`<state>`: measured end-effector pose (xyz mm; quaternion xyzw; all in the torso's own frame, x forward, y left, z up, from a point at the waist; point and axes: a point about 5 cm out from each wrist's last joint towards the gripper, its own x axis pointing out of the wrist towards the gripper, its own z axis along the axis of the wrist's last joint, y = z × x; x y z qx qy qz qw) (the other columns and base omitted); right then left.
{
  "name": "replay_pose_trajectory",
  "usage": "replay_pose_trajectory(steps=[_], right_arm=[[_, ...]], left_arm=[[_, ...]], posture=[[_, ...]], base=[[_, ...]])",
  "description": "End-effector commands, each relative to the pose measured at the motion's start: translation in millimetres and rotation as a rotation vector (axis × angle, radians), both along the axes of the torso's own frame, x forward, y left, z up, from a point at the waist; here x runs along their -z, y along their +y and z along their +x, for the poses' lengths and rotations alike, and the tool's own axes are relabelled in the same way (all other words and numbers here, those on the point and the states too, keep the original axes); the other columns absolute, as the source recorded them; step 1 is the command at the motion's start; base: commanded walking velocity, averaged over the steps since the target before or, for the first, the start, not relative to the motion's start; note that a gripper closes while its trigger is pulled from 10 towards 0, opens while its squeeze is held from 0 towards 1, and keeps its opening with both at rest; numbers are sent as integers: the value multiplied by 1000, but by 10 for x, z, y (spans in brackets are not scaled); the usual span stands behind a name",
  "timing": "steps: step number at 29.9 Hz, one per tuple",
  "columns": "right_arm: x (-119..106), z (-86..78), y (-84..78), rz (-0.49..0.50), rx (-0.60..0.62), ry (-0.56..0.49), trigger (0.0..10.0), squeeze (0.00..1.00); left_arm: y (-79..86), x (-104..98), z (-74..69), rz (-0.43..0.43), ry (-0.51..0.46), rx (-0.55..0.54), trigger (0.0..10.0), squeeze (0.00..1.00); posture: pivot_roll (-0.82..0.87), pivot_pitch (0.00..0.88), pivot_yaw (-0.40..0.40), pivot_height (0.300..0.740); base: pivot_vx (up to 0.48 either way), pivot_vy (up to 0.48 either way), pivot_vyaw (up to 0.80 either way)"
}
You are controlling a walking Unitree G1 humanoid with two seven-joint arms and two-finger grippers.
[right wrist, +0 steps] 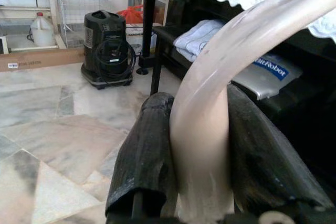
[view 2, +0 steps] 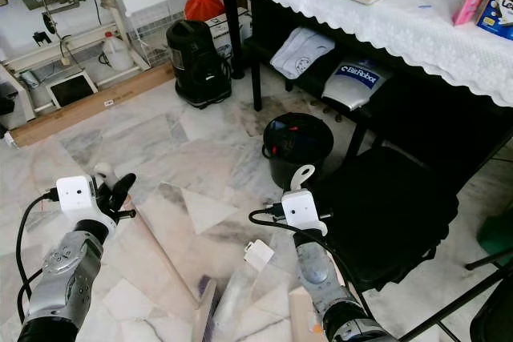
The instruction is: Sweep floor
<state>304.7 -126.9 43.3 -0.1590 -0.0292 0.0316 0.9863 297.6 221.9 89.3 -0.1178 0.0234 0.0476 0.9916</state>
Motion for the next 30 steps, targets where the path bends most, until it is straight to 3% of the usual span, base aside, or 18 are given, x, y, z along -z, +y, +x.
replay_pose_trajectory(steps=[1, 5, 10, 16, 23, 26, 30], right_arm=[[91, -61, 66, 60, 7, 53, 10000, 0], [51, -33, 75, 89, -13, 44, 10000, 0], [37, -17, 76, 105, -26, 49, 10000, 0], [25, -4, 71, 103, -33, 49, 10000, 0], [45, -22, 44, 101, -33, 55, 10000, 0], [49, -21, 43, 98, -35, 60, 10000, 0], [32, -4, 30, 94, -32, 54, 10000, 0]], left_arm=[[121, 22, 6, -98, -1, -74, 10000, 0], [173, -32, 21, -161, -38, -81, 10000, 0], [165, -56, 35, -164, -40, -46, 10000, 0], [138, -104, 23, -66, -34, 18, 10000, 0], [283, -472, 39, 123, -171, -29, 10000, 0], [279, -402, 55, 144, -139, -23, 10000, 0], [345, -217, 15, 54, -95, -93, 10000, 0]], posture=[[64, 138, 73, 740], [62, 142, 74, 740], [62, 146, 74, 740], [58, 150, 75, 740], [59, 148, 75, 740], [63, 139, 77, 740], [56, 136, 78, 740]], base=[[0, 0, 0], [0, 0, 0], [0, 0, 0], [0, 0, 0], [0, 0, 0], [0, 0, 0], [0, 0, 0]])
